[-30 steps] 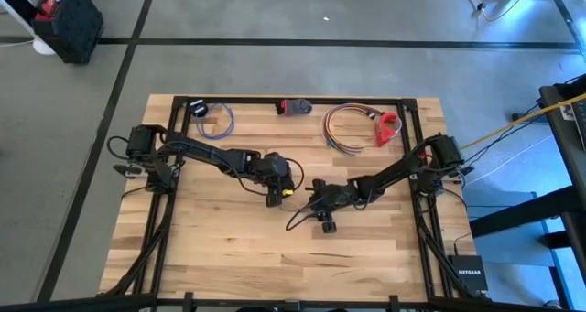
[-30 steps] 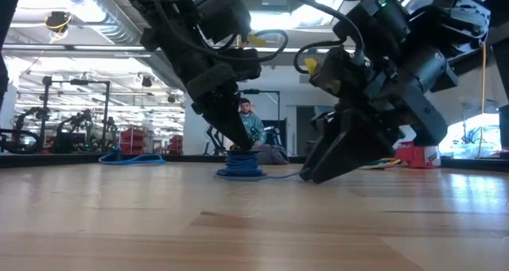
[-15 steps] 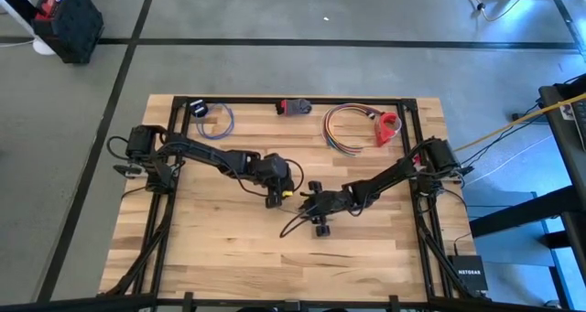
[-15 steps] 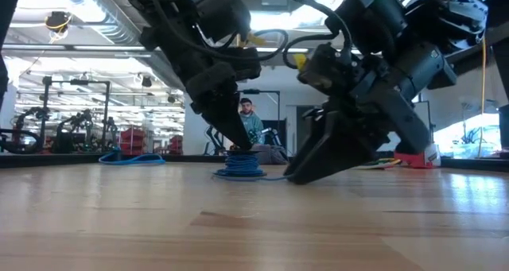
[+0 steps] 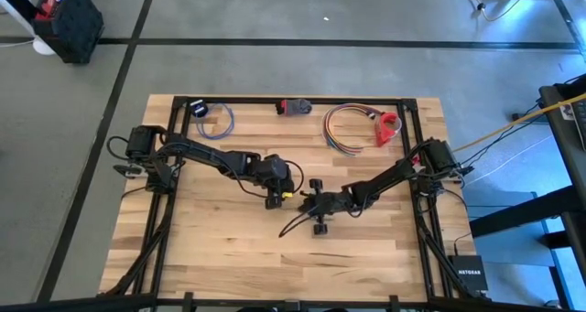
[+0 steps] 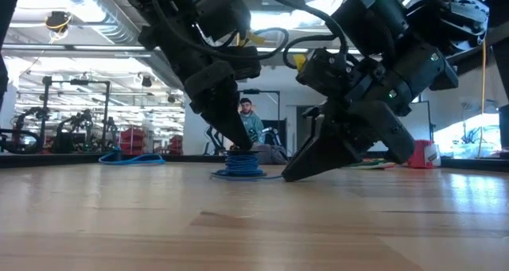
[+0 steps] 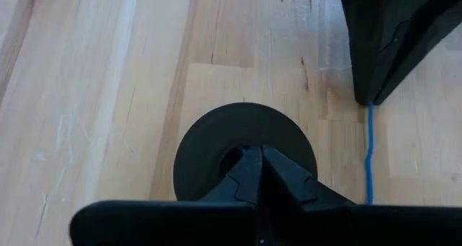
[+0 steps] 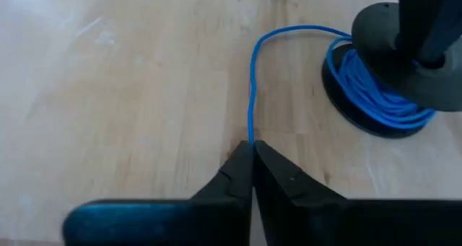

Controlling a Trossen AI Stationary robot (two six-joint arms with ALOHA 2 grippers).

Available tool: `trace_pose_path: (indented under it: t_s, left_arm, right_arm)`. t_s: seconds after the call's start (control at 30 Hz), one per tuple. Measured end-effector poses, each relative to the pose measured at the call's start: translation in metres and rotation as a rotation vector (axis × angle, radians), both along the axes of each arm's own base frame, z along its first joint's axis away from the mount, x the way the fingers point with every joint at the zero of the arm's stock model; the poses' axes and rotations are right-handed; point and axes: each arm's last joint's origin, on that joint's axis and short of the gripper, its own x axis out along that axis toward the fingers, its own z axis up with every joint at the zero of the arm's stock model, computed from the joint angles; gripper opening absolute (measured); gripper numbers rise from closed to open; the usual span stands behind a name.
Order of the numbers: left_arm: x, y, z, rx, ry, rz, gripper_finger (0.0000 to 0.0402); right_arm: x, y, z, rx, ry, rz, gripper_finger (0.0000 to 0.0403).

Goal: Coil cords
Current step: Uncoil the blue wire from the black spool

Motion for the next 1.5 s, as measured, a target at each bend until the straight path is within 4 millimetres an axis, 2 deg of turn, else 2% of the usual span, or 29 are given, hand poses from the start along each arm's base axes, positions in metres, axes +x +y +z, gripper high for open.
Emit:
trace_pose_path:
  t_s: [0.07, 0.2, 0.57, 1.5]
  left_arm:
    - [0.0, 0.0, 0.0, 0.0, 0.0, 0.0, 0.0004]
    - [-0.001, 0.0, -0.001, 0.0, 0.01, 0.0, 0.0001]
    - [-0.001, 0.0, 0.0, -0.011, 0.01, 0.016, 0.0003]
    - [-0.002, 0.007, 0.0, -0.032, 0.043, 0.069, 0.0004]
  right_arm:
    - [-0.001, 0.003, 0.0, -0.028, 0.0, -0.012, 0.0008]
    - [-0.008, 0.012, 0.003, -0.094, 0.01, -0.037, 0.0018]
    - [-0.026, 0.033, 0.016, -0.181, 0.049, -0.034, 0.0005]
    - [-0.025, 0.032, 0.017, -0.158, 0.042, -0.056, 0.0006]
